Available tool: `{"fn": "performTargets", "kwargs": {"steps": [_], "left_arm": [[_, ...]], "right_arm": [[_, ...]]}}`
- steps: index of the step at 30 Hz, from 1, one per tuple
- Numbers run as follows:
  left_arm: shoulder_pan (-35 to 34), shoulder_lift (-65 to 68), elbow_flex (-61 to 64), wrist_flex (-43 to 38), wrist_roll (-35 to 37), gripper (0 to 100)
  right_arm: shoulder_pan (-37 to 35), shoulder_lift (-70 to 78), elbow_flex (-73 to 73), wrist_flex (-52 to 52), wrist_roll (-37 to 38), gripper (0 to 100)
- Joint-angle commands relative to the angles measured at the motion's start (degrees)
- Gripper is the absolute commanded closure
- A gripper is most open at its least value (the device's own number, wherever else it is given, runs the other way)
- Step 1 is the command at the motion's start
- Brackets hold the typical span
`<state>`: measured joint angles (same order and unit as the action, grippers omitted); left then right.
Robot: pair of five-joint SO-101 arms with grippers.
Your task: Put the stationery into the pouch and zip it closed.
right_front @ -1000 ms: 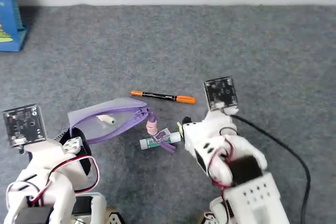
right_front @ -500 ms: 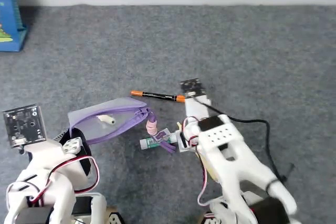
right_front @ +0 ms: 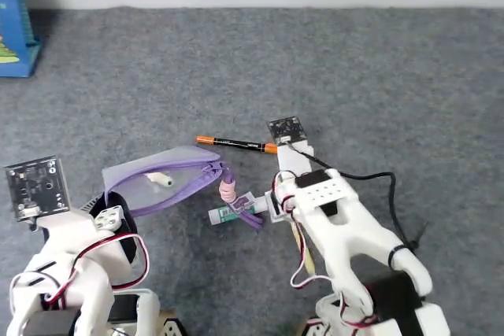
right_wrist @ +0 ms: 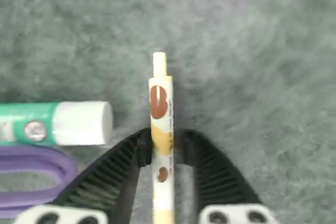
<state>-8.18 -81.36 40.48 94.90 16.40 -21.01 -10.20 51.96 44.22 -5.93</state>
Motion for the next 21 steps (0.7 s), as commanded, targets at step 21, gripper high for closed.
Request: {"fn": "performTargets", "kwargs": {"steps": [21], "left_arm": [[0.4, -0.3, 0.6, -0.9, 0.5, 99]], "right_arm": [[7.4, -28.3, 2.0, 9.2, 5.4, 99.1]]}}
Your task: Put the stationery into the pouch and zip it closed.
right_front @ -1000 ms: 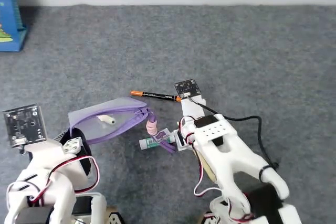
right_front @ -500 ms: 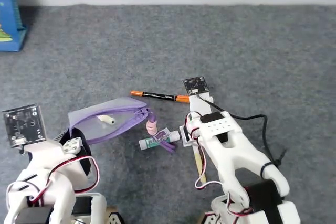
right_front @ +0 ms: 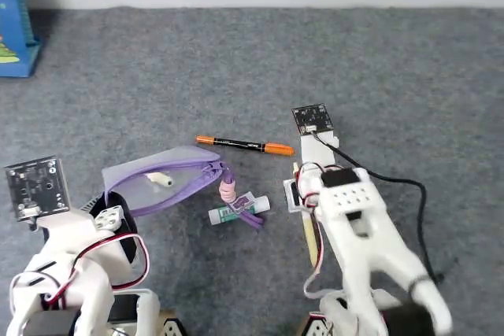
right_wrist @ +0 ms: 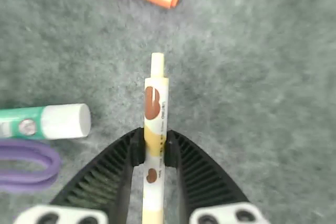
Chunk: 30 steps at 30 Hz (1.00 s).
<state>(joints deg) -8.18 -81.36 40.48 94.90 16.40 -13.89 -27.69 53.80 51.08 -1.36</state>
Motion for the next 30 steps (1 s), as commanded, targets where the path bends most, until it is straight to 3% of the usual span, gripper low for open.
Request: {"fn": "performTargets", "kwargs": {"steps": [1, 8, 21, 30], "left_arm": [[0.4, -0.3, 0.6, -0.9, 0.5, 99], [0.4, -0.3, 0.6, -0.9, 0.5, 99], [0.4, -0.3, 0.6, -0.9, 0.5, 99], [0.4, -0.3, 0.7, -0.9, 0.5, 99]], "right_arm": [[0.3, -13.8, 0.7, 2.7, 0.8, 99.1], [-2.7, -33.9, 3.6, 4.4, 1.0, 99.1], [-22.0, -60.9, 3.7, 7.7, 0.5, 99.1], [-33.4, -69.3, 3.9, -8.3, 1.0, 99.1]]}}
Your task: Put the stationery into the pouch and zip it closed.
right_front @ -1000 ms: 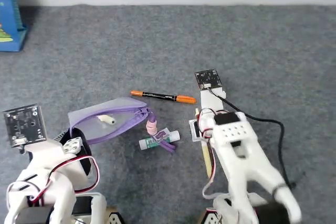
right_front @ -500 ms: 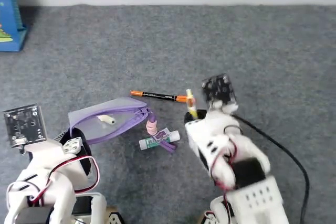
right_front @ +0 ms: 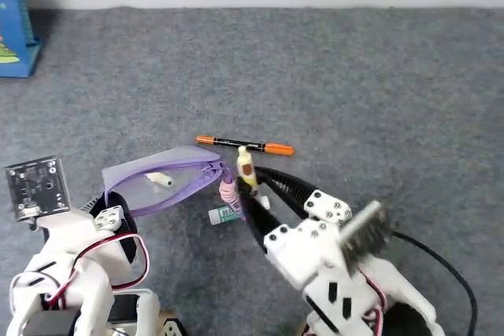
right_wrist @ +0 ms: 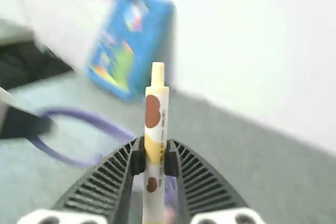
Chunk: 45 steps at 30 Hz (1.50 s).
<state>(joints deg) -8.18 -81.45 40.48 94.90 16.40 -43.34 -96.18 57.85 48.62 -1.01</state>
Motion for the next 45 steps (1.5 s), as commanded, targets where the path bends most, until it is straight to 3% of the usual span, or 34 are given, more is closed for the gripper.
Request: {"fn": "performTargets", "kwargs": {"steps": [1, 9, 23, 31, 39, 45], "left_arm": [[0.4, -0.2, 0.7, -0.9, 0.5, 99], [0.4, -0.2, 0.7, -1.0, 0.5, 99], [0.4, -0.2, 0.7, -1.0, 0.5, 99], [0.4, -0.2, 0.7, -1.0, 0.5, 99], [0.1, -0.2, 0.7, -1.0, 0.5, 99], [0.1, -0.2, 0.7, -1.0, 0.5, 99]], "right_arm": [[-5.1, -0.7, -0.2, -8.1, 0.6, 99.1], [-7.5, 1.7, 0.7, -24.3, 0.6, 99.1], [-7.6, 22.5, 2.9, -51.4, 0.5, 99.1], [-7.6, 34.2, 3.4, -57.7, 0.1, 99.1], [-9.0, 38.1, 13.3, -59.4, 0.6, 97.9], [-9.0, 33.6, 14.5, -49.5, 0.4, 81.1]]}}
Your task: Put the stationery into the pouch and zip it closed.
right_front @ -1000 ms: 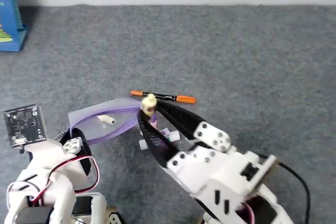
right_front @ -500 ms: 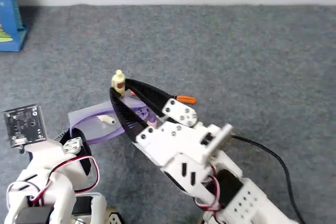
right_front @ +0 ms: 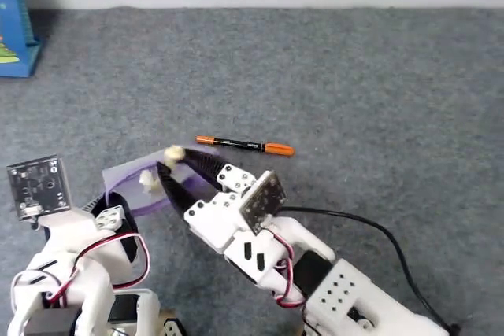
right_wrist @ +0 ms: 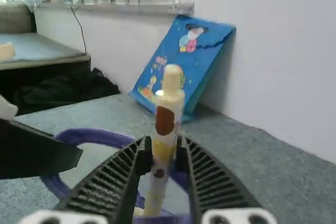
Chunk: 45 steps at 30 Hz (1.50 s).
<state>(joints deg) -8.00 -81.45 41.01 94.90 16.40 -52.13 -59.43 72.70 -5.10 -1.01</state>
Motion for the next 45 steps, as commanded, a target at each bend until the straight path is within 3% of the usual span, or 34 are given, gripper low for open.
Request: {"fn": "performTargets", "kwargs": {"steps": [1, 10, 18, 23, 30, 34, 37, 45], "left_arm": [[-0.1, -0.2, 0.1, -1.0, 0.5, 99], [-0.1, -0.2, 0.1, -1.0, 0.5, 99], [-0.2, -0.2, 0.1, -1.0, 0.5, 99], [-0.2, -0.2, 0.1, -0.9, 0.5, 99], [-0.2, -0.2, 0.1, -0.9, 0.5, 99], [-0.2, -0.2, 0.1, -0.9, 0.5, 99], [-0.2, -0.2, 0.1, -0.9, 0.5, 99], [-0.2, -0.2, 0.1, -0.9, 0.5, 99]], "right_arm": [[-0.2, -4.5, -0.4, 5.5, 0.4, 79.9], [1.5, -20.7, -5.5, 23.3, 0.3, 81.8], [16.1, -26.5, -11.3, 45.8, -1.9, 81.9], [25.6, -20.4, -13.5, 56.4, -13.6, 81.9], [32.0, -4.4, -14.5, 56.7, -20.9, 82.0], [33.2, 6.7, -19.2, 57.0, -21.1, 82.0], [33.3, 16.2, -24.8, 57.3, -17.8, 82.0], [33.4, 41.0, -38.4, 57.2, 4.3, 81.6]]}}
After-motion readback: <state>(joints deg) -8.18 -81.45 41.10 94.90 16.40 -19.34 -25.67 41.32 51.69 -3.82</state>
